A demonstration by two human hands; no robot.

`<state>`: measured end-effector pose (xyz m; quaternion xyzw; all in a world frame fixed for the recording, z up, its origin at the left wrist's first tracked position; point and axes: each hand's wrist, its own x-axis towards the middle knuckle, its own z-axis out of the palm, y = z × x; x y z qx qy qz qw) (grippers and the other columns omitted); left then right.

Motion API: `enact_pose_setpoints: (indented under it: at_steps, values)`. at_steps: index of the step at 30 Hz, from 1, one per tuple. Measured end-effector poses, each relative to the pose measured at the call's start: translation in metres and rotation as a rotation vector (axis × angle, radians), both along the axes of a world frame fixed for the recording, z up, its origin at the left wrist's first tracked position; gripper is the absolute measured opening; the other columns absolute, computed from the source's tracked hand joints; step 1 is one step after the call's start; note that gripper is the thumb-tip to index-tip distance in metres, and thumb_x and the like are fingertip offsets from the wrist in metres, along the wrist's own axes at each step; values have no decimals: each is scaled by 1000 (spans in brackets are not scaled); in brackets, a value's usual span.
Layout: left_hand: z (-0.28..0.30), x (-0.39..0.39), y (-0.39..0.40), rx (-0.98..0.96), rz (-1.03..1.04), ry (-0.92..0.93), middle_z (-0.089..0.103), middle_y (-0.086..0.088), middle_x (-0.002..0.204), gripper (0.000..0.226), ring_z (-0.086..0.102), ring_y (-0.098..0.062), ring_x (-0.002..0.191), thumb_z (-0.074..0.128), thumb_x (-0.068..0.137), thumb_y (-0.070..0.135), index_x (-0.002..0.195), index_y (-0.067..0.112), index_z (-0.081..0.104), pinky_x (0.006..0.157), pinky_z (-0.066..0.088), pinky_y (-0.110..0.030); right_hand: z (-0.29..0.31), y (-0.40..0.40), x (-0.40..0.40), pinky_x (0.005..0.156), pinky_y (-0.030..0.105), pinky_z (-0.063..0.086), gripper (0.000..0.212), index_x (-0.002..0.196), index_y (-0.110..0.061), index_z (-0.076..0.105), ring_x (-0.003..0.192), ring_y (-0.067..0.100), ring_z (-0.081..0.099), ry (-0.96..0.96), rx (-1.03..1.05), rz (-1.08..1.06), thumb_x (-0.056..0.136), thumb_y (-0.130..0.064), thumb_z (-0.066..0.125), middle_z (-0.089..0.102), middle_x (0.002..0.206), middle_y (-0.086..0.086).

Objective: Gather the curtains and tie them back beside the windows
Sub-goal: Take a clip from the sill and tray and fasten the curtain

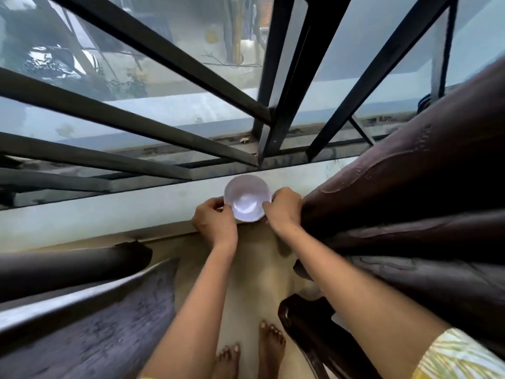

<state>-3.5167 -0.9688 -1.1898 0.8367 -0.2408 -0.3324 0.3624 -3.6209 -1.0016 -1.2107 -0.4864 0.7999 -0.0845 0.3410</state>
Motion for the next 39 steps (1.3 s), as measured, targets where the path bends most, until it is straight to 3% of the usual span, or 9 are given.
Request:
enact_pose_setpoints:
  at_steps: [5, 9, 16, 19, 22, 24, 27, 33, 39]
  values:
    - [47, 18, 86, -33, -2, -7, 70, -6, 89, 17, 64, -14, 76, 66, 83, 3, 99, 2, 71, 58, 40, -9, 43, 88, 12, 52, 39, 55, 16, 66, -2, 63, 58, 31, 64, -133, -46, -24, 77, -13, 60, 65, 64, 15]
    - [100, 17, 154, -67, -21, 41, 72, -8, 87, 17, 67, -15, 76, 68, 81, 5, 98, 3, 71, 60, 43, -2, 94, 159, 5, 50, 51, 54, 21, 68, -3, 64, 57, 33, 63, -241, -68, -109, 71, -23, 59, 63, 62, 15]
    - [217, -31, 233, -133, -225, 173, 72, 1, 85, 17, 66, -1, 74, 71, 80, 9, 97, 10, 72, 65, 51, -13, 224, 262, -60, 54, 36, 56, 22, 72, 1, 66, 47, 14, 65, -266, -206, -371, 81, -18, 71, 68, 59, 8]
    - [247, -74, 257, -173, -395, 171, 72, 1, 84, 13, 67, -5, 75, 72, 80, 10, 93, 12, 73, 68, 54, -19, 259, 305, -105, 51, 15, 48, 19, 73, -3, 72, 48, 0, 62, -221, -260, -457, 84, -18, 70, 67, 57, 1]
    - [265, -133, 281, -162, -557, 173, 71, 8, 87, 10, 66, -4, 80, 71, 82, 18, 91, 22, 72, 70, 52, -19, 284, 352, -160, 60, 18, 51, 12, 80, -7, 74, 56, 2, 64, -161, -336, -614, 84, -18, 71, 70, 67, -2]
    - [272, -174, 296, -183, -671, 196, 70, 7, 87, 12, 65, -7, 81, 72, 81, 15, 92, 21, 72, 71, 48, -12, 293, 383, -195, 58, 16, 52, 7, 78, -11, 72, 52, 2, 64, -128, -378, -715, 83, -15, 71, 68, 65, -4]
    - [279, -237, 318, -122, -817, 322, 70, 1, 85, 13, 66, -9, 78, 71, 81, 9, 93, 13, 73, 66, 49, -11, 306, 427, -245, 52, 27, 57, 7, 79, -16, 68, 48, 9, 65, -119, -419, -869, 84, -11, 70, 66, 61, -8]
    - [251, -320, 349, 17, -1122, 206, 68, 5, 71, 6, 59, -6, 63, 72, 77, 6, 82, 9, 74, 54, 39, -3, 280, 485, -314, 47, 21, 54, 14, 71, -10, 67, 44, 8, 63, -69, -308, -984, 85, -9, 69, 65, 54, 1]
    - [221, -348, 368, 150, -1187, 133, 68, -1, 71, 5, 56, -2, 60, 72, 75, 3, 79, 5, 73, 51, 37, -2, 238, 504, -339, 57, 39, 58, 22, 64, -18, 64, 47, 13, 65, -38, -167, -1018, 85, -12, 69, 65, 52, -1]
